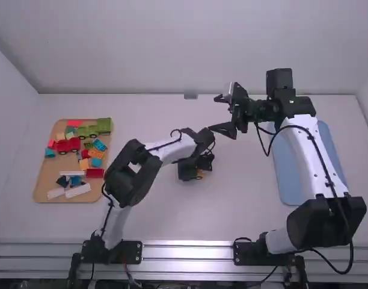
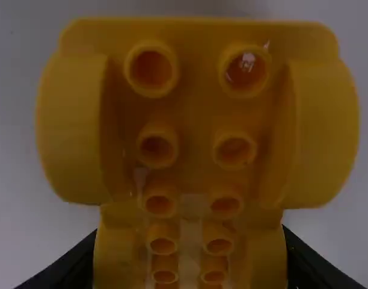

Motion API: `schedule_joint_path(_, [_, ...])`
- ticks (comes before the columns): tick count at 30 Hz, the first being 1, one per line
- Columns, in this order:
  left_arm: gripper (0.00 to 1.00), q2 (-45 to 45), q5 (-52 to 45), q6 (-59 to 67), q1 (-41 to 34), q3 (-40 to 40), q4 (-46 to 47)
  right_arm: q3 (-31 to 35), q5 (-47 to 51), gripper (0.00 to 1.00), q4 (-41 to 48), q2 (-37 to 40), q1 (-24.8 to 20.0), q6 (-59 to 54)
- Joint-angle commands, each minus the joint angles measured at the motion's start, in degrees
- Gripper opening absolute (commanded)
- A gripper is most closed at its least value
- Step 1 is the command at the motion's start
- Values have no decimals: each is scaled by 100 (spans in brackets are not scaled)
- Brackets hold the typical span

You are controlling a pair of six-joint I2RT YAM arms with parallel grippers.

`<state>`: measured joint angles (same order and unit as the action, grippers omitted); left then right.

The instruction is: Assemble lego blocks to make yellow taxi

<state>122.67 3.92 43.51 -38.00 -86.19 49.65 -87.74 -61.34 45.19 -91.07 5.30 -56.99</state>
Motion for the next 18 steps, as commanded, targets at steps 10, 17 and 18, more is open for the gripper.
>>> schedule_joint_path(10, [99,-431,24,157,214,74,-188,-155,-367,99,-15,76,-44,-31])
schedule_joint_path(17, [99,-988,396,-195,1040,-382,-356,-155,-468,99,-20,74,103,-57])
schedule_joint_path(18, [99,-1161,525,-223,1331,-535,-348,-155,-468,99,-11,74,166,-181])
